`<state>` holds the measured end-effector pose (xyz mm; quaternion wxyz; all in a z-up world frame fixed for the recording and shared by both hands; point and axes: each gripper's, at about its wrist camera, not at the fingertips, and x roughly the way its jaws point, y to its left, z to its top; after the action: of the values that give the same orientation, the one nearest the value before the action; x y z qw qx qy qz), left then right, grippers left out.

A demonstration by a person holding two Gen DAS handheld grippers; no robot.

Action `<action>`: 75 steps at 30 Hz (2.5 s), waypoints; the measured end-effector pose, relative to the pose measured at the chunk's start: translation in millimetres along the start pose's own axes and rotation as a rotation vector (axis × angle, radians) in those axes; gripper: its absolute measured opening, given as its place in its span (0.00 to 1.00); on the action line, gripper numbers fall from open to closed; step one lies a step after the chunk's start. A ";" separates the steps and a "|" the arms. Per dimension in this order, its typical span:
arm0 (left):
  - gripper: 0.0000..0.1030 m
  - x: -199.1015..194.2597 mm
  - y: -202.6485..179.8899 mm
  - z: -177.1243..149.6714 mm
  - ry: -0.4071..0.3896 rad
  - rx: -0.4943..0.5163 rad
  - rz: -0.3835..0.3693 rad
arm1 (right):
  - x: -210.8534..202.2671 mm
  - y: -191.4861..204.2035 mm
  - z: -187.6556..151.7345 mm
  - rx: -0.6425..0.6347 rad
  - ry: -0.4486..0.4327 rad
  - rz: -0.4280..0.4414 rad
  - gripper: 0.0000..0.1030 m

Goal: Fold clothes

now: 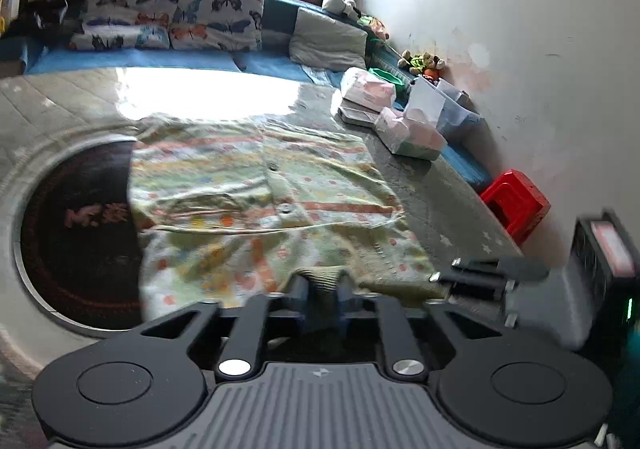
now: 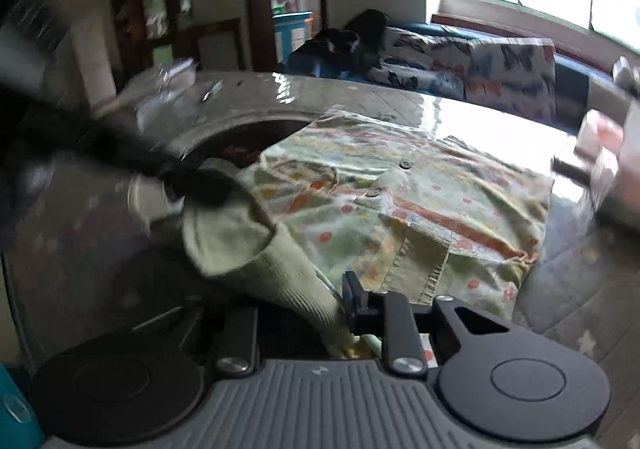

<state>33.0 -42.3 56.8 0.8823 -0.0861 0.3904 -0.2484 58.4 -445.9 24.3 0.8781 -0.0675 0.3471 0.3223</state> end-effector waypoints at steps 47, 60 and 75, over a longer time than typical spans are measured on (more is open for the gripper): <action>0.05 -78.0 -27.9 -72.2 -0.104 0.365 0.097 | -96.0 36.4 -1.9 0.021 -0.016 0.116 0.06; 0.05 -1.6 25.1 32.5 -0.134 0.260 0.163 | -13.9 -23.9 94.7 0.014 -0.048 0.019 0.06; 0.10 95.0 83.6 49.6 0.021 0.082 0.253 | 99.6 -64.7 93.8 0.106 -0.017 -0.169 0.25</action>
<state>154.6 -20.4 0.2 0.9053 0.0027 0.3967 -0.1519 206.1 -412.8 22.8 0.9075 -0.0475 0.3492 0.2287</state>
